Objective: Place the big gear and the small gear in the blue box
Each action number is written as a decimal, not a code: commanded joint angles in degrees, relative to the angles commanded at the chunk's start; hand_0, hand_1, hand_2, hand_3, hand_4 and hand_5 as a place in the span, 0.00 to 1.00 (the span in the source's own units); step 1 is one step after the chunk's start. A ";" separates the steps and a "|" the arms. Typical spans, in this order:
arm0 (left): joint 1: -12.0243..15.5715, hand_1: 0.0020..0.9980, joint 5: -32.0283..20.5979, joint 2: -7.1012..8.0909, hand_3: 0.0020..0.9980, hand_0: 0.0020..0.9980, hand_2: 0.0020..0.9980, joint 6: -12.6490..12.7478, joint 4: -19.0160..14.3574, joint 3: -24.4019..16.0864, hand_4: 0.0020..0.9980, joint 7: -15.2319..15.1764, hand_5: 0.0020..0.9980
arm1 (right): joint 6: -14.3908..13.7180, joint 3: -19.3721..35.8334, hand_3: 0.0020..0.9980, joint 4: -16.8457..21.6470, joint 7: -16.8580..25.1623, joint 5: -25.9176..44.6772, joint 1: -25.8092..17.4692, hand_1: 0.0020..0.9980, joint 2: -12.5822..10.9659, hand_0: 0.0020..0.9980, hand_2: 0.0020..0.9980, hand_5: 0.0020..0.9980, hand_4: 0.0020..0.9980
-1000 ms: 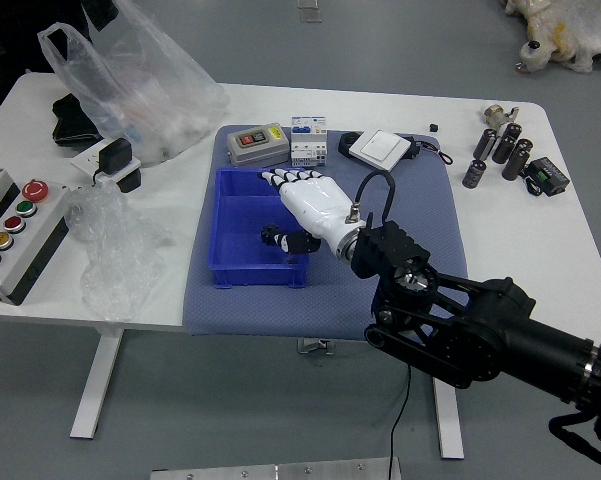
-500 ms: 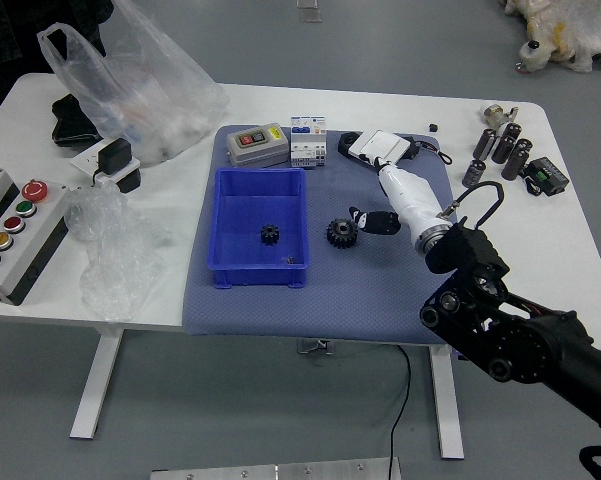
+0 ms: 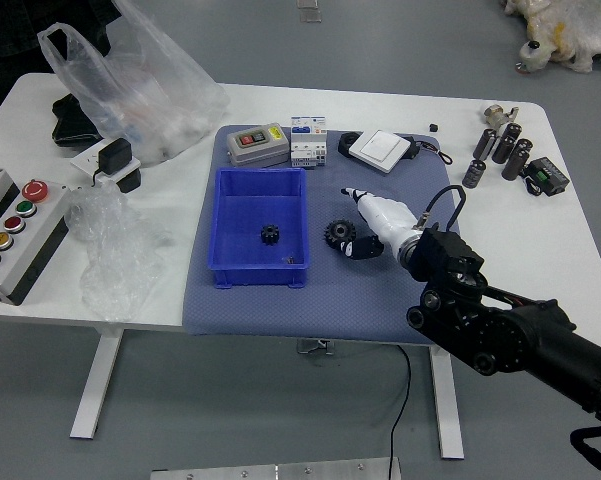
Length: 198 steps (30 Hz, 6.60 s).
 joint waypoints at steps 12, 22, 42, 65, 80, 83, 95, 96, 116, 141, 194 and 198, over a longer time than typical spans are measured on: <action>0.07 0.58 0.33 -0.12 0.68 0.63 0.55 0.01 0.00 -0.28 0.72 0.12 0.28 | -1.23 -0.40 1.00 2.20 0.24 0.49 0.54 0.91 -0.29 0.86 0.99 0.28 0.93; 0.06 0.58 0.43 -0.16 0.68 0.62 0.55 0.01 0.00 -0.36 0.72 0.11 0.28 | -1.54 -0.14 0.95 3.28 0.39 1.38 0.86 0.88 -1.26 0.84 0.94 0.29 0.91; -0.14 0.58 0.43 -0.12 0.68 0.62 0.55 -0.11 0.00 0.00 0.72 0.12 0.28 | -2.90 -6.13 0.53 -2.62 -0.64 2.15 2.24 0.55 0.19 0.69 0.45 0.00 0.31; 0.65 0.58 0.43 -0.45 0.68 0.62 0.55 -0.13 0.00 0.06 0.72 0.29 0.27 | -6.88 -0.84 0.55 13.65 -0.78 -5.63 3.18 0.57 -2.12 0.69 0.48 0.00 0.39; 1.06 0.58 1.03 -0.49 0.68 0.63 0.55 -0.11 0.00 -0.02 0.72 0.75 0.27 | -8.39 -9.17 0.62 7.35 2.43 -5.23 7.99 0.69 3.39 0.74 0.66 0.00 0.45; 1.08 0.58 1.17 -0.49 0.68 0.63 0.55 -0.13 0.00 -0.09 0.72 0.85 0.27 | -7.19 -9.90 0.74 5.59 1.87 -5.26 8.28 0.85 3.90 0.85 0.85 0.20 0.42; 1.05 0.58 1.20 -0.51 0.68 0.63 0.55 -0.12 0.00 -0.12 0.71 0.91 0.27 | -5.66 -12.04 0.90 3.49 1.18 -6.24 7.98 0.98 5.08 0.94 0.98 0.23 0.50; 1.06 0.58 1.17 -0.52 0.68 0.63 0.55 -0.12 0.00 -0.10 0.71 0.89 0.27 | -5.76 -11.70 0.90 3.83 1.19 -6.37 7.97 0.98 5.02 0.94 0.98 0.23 0.50; 1.34 0.58 0.60 -1.06 0.68 0.63 0.55 -0.06 0.00 -0.30 0.71 0.54 0.27 | -18.56 9.97 0.87 17.81 15.63 12.99 -7.01 0.86 -3.12 0.83 0.88 0.23 0.60; -0.73 0.57 -2.15 -0.59 0.68 0.62 0.55 -0.48 0.00 4.67 0.71 -2.38 0.28 | -10.67 28.48 0.65 17.86 42.88 59.95 -29.57 0.63 -5.93 0.70 0.66 0.49 0.75; -0.86 0.58 -0.11 1.25 0.68 0.63 0.55 -0.60 0.00 2.70 0.71 -2.81 0.27 | -11.44 36.94 0.65 16.61 43.18 61.51 -31.87 0.60 -4.32 0.67 0.65 0.50 0.75; -1.14 0.58 -0.17 1.31 0.68 0.63 0.55 -0.59 0.00 2.98 0.71 -2.83 0.27 | -11.47 37.08 0.65 16.57 43.20 61.62 -31.76 0.60 -4.28 0.67 0.65 0.50 0.75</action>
